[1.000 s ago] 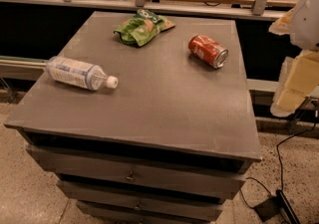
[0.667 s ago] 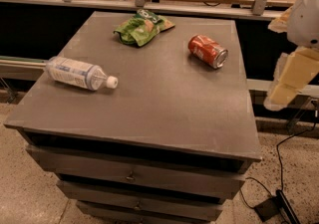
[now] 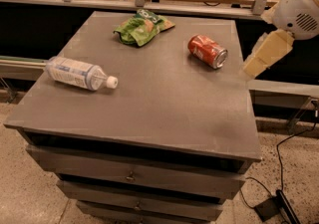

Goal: Move coke can near blue plastic bottle

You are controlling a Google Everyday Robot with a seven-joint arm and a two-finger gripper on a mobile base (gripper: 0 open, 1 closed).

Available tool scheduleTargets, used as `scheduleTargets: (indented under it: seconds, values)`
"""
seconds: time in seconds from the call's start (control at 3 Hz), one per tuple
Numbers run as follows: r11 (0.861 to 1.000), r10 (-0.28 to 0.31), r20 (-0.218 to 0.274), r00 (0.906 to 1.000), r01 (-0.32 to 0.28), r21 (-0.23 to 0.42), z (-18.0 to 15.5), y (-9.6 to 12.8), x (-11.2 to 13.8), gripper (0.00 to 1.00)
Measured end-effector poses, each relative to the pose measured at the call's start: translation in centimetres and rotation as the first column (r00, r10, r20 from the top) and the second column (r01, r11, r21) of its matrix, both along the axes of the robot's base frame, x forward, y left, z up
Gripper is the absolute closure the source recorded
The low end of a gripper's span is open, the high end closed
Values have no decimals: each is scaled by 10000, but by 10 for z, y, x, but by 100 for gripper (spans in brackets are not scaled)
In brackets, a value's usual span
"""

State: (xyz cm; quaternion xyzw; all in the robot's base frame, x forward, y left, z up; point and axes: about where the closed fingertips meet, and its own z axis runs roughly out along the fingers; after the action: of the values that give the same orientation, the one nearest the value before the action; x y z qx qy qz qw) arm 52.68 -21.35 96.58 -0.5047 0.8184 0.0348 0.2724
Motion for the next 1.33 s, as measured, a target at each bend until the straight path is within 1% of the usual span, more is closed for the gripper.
scheduleTargets:
  seconds: [0.33,0.67,1.0,1.33]
  values:
    - [9918,-871,323,9957,836,966,-5,1,25,0]
    - [9795,-1317,974,9865,1144,1657,-11,7,47,0]
    - [9748,-1525,1521,9765,1232,1862,-3,8,60,0]
    - [9748,-1524,1521,9765,1231,1861,-3,8,60,0]
